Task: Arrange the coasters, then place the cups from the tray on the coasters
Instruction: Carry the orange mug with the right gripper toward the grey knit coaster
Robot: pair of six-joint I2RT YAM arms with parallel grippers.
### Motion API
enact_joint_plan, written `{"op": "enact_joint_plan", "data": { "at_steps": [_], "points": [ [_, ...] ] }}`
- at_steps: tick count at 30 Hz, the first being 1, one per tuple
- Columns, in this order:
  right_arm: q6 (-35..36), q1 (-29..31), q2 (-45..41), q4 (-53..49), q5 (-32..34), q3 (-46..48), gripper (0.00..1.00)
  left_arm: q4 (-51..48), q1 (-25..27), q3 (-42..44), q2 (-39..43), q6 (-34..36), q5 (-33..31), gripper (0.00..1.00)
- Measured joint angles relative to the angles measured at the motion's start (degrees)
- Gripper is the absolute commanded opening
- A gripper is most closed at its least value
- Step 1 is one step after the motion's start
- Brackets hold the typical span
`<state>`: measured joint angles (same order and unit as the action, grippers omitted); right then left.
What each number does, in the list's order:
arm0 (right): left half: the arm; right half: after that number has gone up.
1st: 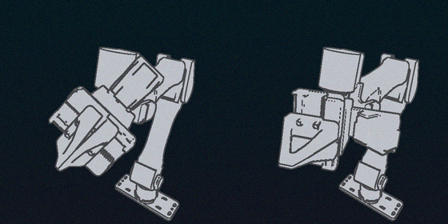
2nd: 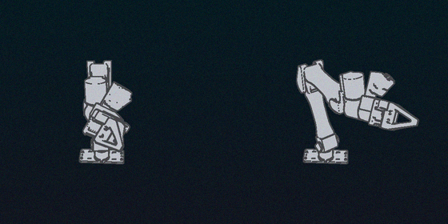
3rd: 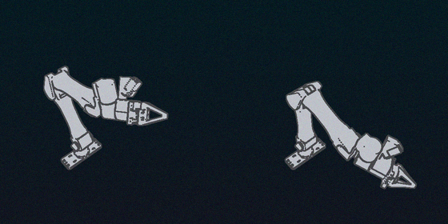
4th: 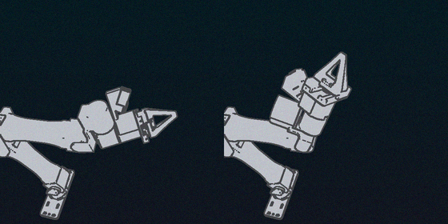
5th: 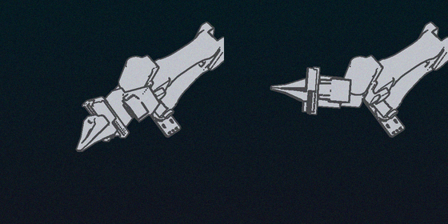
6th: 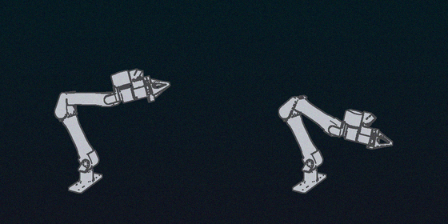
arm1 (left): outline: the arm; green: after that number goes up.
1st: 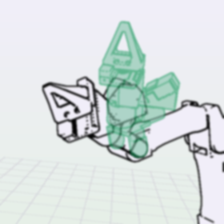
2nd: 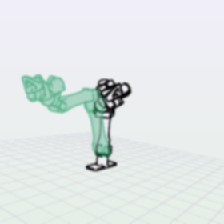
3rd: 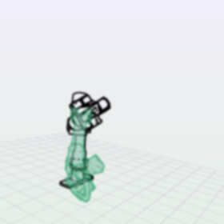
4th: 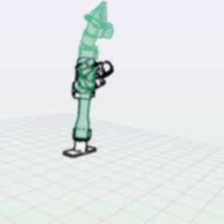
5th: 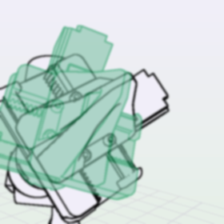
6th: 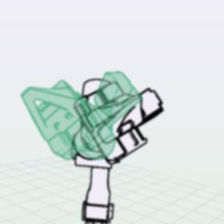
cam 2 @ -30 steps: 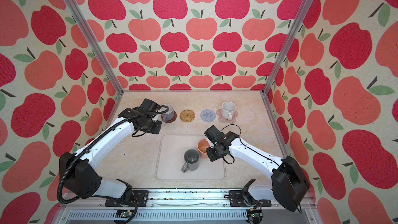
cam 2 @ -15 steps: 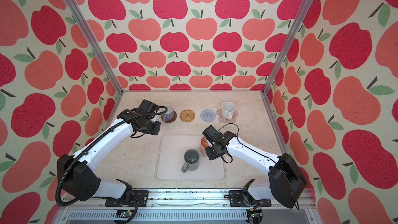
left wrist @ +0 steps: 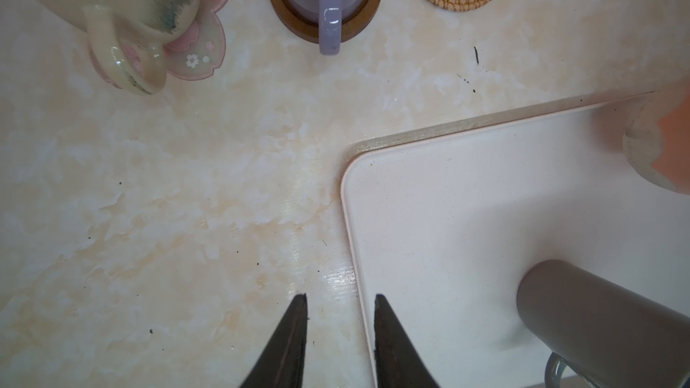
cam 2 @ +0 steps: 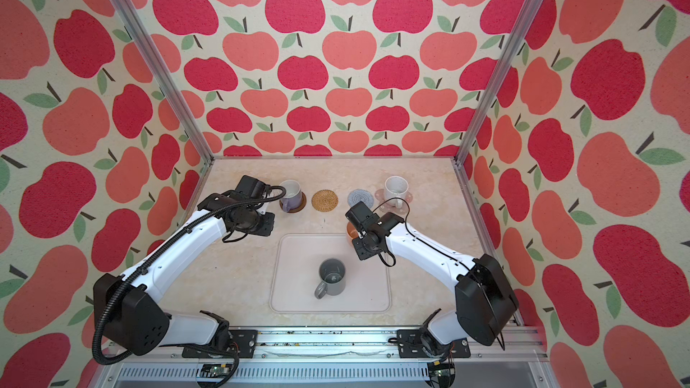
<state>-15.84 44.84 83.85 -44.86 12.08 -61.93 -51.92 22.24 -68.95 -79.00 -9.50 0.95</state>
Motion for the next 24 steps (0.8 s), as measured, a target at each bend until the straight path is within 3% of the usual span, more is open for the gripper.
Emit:
{"op": "enact_joint_plan", "data": {
  "at_steps": [15, 24],
  "points": [
    [5.09, -10.95, 10.03, -0.66, -1.27, -13.11, 0.00, 0.52, -1.62, -0.04, 0.00, 0.02, 1.46, 0.33],
    [6.40, -14.05, 18.43, -0.83, -2.99, -21.66, 0.00, 0.50, -2.54, -1.90, -1.75, 0.11, 1.49, 0.33]
  ]
}}
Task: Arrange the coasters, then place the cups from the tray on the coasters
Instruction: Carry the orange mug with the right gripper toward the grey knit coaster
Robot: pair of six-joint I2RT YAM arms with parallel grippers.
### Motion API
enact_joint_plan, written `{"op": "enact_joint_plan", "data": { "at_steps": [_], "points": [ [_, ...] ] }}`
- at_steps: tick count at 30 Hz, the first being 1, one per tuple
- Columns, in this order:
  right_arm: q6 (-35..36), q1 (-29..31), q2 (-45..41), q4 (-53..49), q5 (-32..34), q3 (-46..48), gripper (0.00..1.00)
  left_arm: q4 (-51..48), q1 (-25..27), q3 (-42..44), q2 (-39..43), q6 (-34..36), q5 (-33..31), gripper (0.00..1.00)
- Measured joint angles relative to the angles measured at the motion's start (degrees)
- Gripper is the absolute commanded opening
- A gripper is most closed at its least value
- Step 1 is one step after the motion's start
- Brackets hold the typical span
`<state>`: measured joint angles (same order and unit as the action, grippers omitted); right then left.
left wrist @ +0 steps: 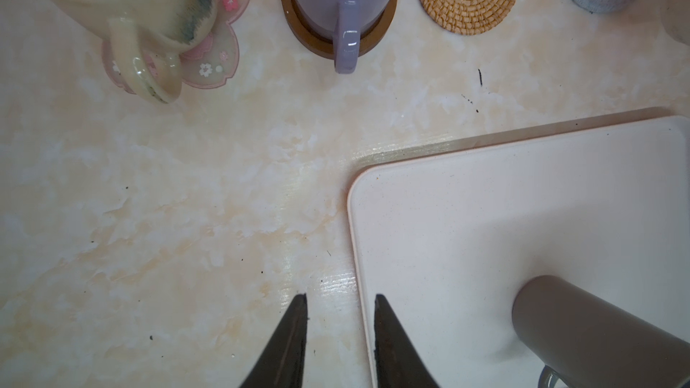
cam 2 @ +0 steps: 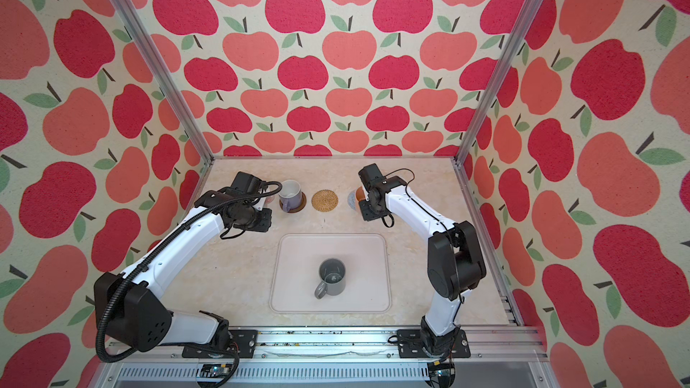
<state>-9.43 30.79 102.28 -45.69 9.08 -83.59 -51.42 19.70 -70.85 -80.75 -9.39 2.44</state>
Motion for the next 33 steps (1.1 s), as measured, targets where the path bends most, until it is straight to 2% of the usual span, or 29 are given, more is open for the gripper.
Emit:
{"op": "enact_joint_plan", "data": {
  "at_steps": [21, 33],
  "points": [
    [0.76, -2.34, 13.18, -3.32, -0.85, -14.99, 0.00, -0.42, -2.34, -3.78, -4.46, 1.62, 1.53, 0.33],
    [-1.49, -2.36, 17.07, -4.22, -1.09, -18.62, 0.00, -0.42, -3.26, -3.80, -5.73, 2.05, 2.86, 0.33]
  ]
}}
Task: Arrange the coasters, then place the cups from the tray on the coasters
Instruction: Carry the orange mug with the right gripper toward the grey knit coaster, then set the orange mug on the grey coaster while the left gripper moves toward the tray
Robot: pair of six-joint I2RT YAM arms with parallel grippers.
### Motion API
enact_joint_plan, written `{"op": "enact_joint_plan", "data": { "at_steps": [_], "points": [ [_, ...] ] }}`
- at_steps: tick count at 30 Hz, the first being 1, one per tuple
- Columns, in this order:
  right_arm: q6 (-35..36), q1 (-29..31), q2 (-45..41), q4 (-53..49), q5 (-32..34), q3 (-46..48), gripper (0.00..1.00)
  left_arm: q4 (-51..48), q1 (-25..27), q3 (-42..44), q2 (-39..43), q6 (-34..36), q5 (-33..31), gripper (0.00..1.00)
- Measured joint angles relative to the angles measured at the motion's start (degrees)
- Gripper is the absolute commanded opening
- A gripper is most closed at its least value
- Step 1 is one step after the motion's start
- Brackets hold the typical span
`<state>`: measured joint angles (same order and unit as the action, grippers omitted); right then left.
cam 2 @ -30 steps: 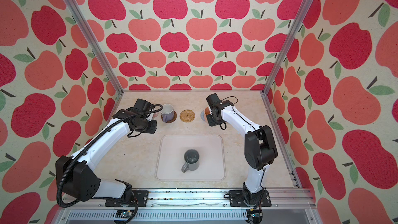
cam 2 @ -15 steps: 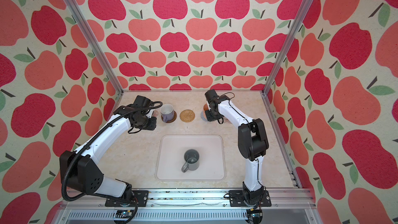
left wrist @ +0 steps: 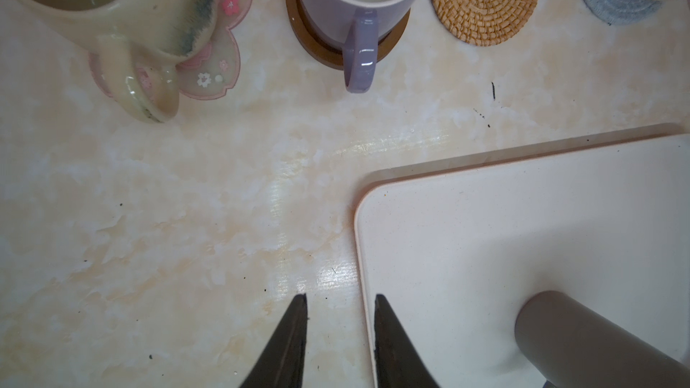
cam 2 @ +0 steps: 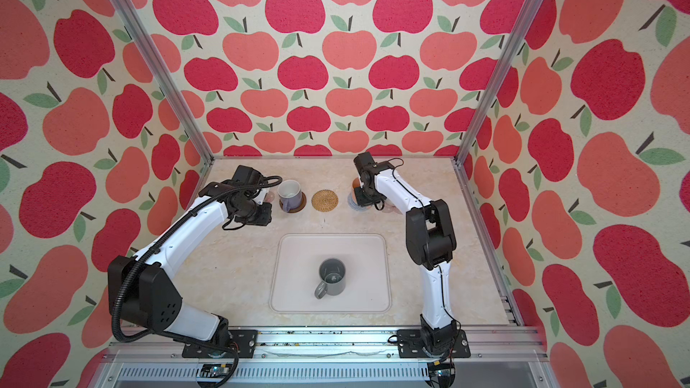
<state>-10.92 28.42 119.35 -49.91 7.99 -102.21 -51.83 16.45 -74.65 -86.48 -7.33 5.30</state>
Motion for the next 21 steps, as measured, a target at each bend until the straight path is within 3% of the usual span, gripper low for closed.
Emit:
{"op": "enact_joint_plan", "data": {
  "at_steps": [15, 17, 21],
  "points": [
    [-1.42, 0.00, 1.77, 0.09, -0.20, -0.79, 0.00, 0.00, -0.24, -0.57, -0.98, -0.02, 1.44, 0.33],
    [-1.84, 0.00, 1.99, 0.04, -0.37, -0.87, 0.14, 0.00, -0.24, -0.63, -0.98, -0.02, 1.51, 0.33],
    [-2.93, 0.00, 2.10, -0.26, -0.79, -1.18, 0.24, -0.07, -0.24, -0.74, -0.98, -0.02, 1.66, 0.33]
  ]
}}
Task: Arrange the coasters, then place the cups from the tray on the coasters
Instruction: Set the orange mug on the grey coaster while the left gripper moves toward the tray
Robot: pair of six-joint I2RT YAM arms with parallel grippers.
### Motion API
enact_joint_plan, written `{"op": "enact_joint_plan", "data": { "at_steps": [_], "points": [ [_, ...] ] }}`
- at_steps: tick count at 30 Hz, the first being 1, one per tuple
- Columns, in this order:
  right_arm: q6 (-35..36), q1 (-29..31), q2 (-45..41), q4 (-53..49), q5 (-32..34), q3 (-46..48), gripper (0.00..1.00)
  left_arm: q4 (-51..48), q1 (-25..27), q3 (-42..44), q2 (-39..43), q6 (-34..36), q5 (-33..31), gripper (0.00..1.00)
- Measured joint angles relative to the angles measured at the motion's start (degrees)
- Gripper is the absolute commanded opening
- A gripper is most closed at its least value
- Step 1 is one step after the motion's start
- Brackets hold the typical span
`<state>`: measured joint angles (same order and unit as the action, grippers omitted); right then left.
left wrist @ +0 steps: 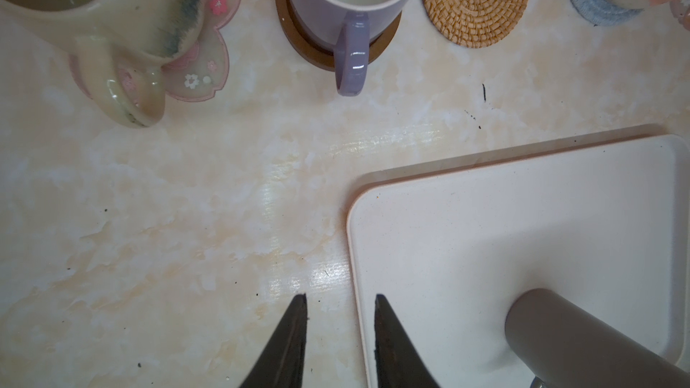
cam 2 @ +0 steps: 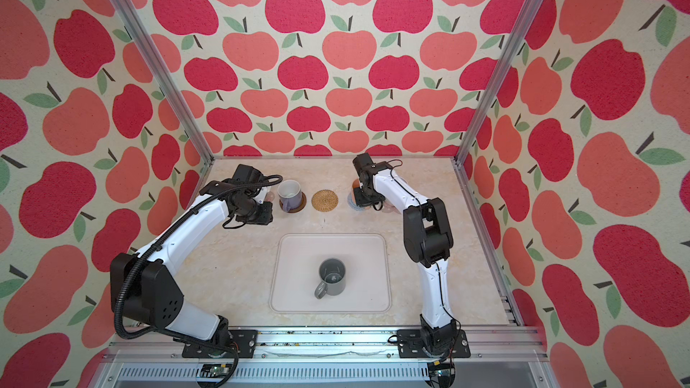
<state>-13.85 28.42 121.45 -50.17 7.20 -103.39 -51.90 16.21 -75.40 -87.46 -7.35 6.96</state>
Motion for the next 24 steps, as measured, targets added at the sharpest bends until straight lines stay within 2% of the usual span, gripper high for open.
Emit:
{"op": "enact_joint_plan", "data": {
  "at_steps": [3, 7, 14, 24],
  "points": [
    [-0.92, 0.00, -0.04, -0.02, -0.63, 0.00, 0.35, -0.13, 0.00, 0.00, 0.00, -0.02, 0.07, 0.34],
    [-1.68, 0.00, -0.26, -0.02, -1.62, 0.02, 0.38, -0.42, 0.20, -0.22, 0.02, -0.02, 0.26, 0.34],
    [-2.38, 0.00, -3.82, 0.24, -2.62, 0.85, 0.39, -1.64, 2.05, -0.42, 0.59, -0.02, 0.50, 0.34],
    [-3.04, 0.33, -15.80, 3.43, -3.87, 10.03, 0.40, -3.45, 6.08, 0.57, 7.19, 1.53, 0.98, 0.35]
  ]
}}
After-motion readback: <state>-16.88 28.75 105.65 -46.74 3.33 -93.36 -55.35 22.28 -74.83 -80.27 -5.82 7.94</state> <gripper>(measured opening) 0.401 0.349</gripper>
